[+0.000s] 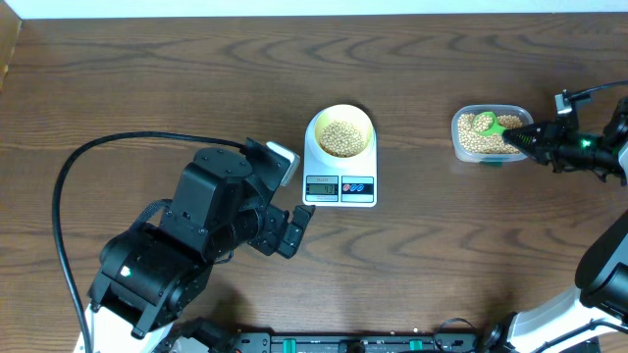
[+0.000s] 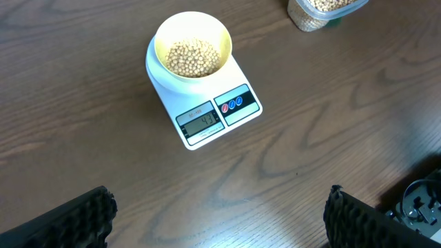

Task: Scoop item into bowl and weigh 50g on scale
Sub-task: 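Dip the green scoop into the soybeans and lift it, then carry the filled scoop over the yellow bowl with the right gripper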

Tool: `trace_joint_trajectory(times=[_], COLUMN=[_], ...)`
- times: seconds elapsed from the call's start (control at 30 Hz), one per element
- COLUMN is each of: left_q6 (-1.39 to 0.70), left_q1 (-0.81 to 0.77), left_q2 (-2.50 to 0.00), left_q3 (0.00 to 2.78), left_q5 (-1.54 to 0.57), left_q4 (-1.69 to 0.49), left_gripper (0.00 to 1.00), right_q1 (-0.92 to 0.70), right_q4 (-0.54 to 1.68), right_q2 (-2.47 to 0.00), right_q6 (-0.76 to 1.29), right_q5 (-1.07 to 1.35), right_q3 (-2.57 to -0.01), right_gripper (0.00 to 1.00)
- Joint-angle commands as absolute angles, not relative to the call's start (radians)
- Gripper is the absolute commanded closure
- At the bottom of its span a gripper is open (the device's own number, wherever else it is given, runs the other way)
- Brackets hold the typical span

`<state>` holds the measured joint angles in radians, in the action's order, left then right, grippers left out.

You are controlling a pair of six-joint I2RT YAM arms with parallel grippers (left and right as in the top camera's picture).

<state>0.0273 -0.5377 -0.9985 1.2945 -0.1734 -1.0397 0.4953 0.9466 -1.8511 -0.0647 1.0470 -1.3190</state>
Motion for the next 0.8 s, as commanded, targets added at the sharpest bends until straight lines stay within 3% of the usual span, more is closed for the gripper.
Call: trace_joint_trajectory(times=[0.0, 0.43, 0.77], left_q6=[0.041, 0.041, 0.041], left_q1=[-0.535, -0.535, -0.535], left_q2=[-0.999, -0.999, -0.999], left_q3=[1.3, 1.3, 1.3], left_q5=[-0.16, -0.16, -0.16], left_q4=[-1.039, -1.039, -1.039], left_gripper=[0.01, 0.01, 0.01], right_q1=[0.503, 0.43, 0.234], right_q4=[0.931, 0.896, 0.775], right_q2=[-1.852, -1.852, -1.852], right_q6=[-0.092, -0.091, 0.011], right_q5=[1.159, 1.347, 1.347], right_q3=[-1.313, -1.313, -1.313], right_gripper=[0.99, 0.99, 0.99])
